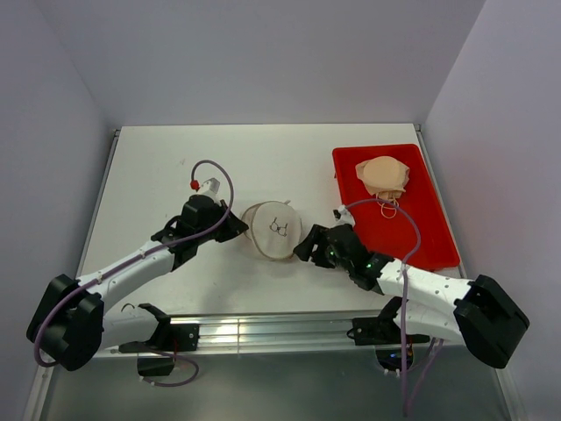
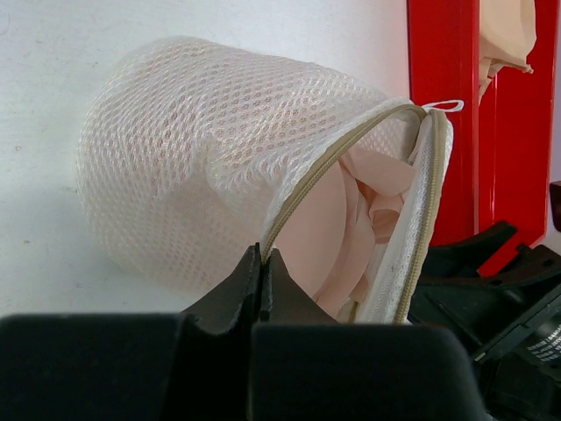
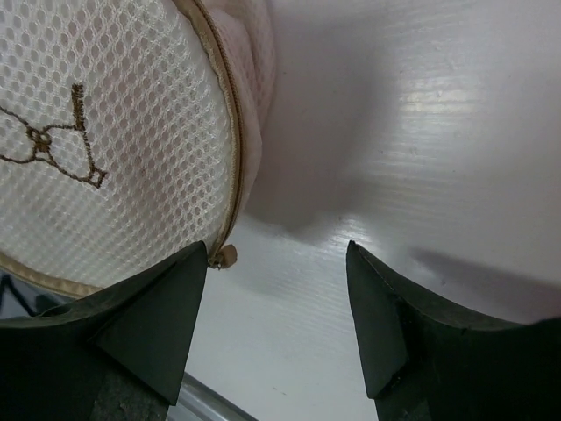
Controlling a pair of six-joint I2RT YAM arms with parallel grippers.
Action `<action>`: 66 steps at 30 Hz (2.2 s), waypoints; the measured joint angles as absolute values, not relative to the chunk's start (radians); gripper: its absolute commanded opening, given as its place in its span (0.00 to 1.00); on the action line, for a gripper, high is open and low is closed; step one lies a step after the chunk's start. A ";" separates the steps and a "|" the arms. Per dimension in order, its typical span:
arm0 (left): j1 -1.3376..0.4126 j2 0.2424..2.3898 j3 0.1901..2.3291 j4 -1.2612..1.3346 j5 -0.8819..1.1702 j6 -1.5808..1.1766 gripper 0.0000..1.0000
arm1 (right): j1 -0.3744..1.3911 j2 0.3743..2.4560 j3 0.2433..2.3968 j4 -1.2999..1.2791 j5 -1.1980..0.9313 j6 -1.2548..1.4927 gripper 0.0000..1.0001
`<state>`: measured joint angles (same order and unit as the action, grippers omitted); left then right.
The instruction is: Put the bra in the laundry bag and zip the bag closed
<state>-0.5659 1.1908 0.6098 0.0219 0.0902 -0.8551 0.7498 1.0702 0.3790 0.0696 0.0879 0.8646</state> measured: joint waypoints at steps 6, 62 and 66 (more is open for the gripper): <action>-0.566 1.191 0.610 0.022 0.090 -0.855 0.00 | 0.745 1.071 0.320 0.255 0.076 0.959 0.63; -0.806 0.901 0.693 -0.313 -0.178 -0.776 0.55 | 0.682 1.054 0.533 -0.055 0.128 1.194 0.00; -0.957 0.902 0.692 -0.258 -0.192 -0.774 0.55 | 0.692 1.084 0.592 -0.121 0.140 1.196 0.00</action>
<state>-0.9573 0.9020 0.6922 -0.2584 -0.1925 -0.7742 0.6922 1.0840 0.5922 -0.1211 0.1398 1.1961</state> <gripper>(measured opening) 0.545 0.045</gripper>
